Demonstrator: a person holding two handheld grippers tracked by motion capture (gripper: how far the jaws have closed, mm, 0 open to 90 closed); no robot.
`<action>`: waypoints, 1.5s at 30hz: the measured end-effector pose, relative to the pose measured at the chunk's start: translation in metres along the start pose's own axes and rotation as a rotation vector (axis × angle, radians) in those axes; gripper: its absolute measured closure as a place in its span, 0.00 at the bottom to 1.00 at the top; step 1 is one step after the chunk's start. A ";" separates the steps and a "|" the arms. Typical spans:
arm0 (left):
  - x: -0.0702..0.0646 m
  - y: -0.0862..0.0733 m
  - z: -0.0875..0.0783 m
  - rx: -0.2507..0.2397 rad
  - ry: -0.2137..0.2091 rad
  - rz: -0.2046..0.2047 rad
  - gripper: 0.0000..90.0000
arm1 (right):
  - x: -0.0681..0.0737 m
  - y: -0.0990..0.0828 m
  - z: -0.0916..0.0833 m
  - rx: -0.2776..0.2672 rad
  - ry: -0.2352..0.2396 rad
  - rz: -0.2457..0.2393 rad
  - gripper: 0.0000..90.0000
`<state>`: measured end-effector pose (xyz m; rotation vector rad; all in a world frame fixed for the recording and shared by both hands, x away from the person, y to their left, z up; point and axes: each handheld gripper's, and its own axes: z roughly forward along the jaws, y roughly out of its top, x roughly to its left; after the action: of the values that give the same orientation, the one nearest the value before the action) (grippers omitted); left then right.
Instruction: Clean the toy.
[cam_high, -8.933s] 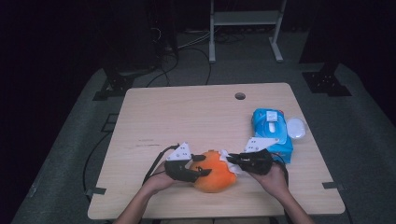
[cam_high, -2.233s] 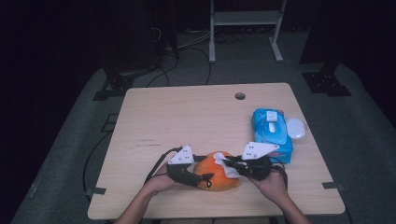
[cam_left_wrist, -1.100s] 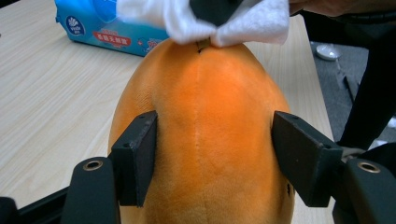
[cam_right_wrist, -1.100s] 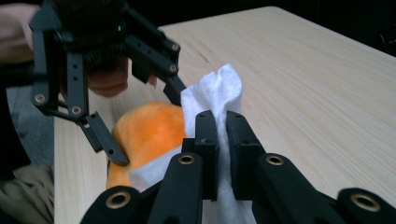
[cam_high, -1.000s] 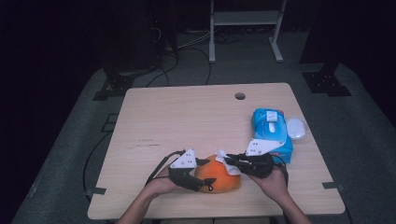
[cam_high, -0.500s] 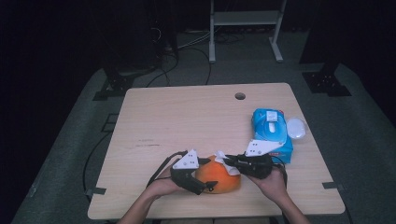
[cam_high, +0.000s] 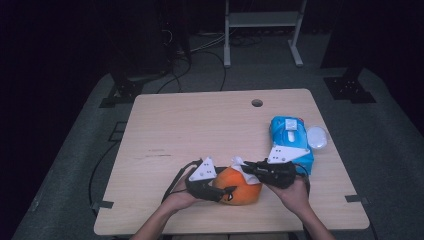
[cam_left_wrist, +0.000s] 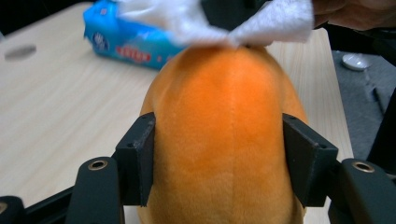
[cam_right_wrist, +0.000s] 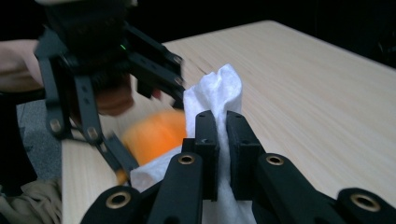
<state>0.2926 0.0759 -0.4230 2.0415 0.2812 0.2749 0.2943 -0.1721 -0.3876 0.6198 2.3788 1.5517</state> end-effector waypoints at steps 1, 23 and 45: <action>0.000 0.000 0.000 0.000 0.000 0.000 0.39 | 0.000 0.000 0.000 0.000 0.000 0.000 0.93; 0.017 -0.021 -0.002 0.028 -0.031 -0.097 0.37 | -0.013 -0.017 -0.009 0.031 -0.046 0.041 0.93; 0.025 -0.027 -0.004 0.038 -0.044 -0.145 0.35 | -0.012 -0.016 -0.010 0.044 -0.014 0.037 0.93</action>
<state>0.3124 0.0996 -0.4432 2.0502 0.4075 0.1361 0.2973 -0.1911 -0.3985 0.6850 2.4106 1.5087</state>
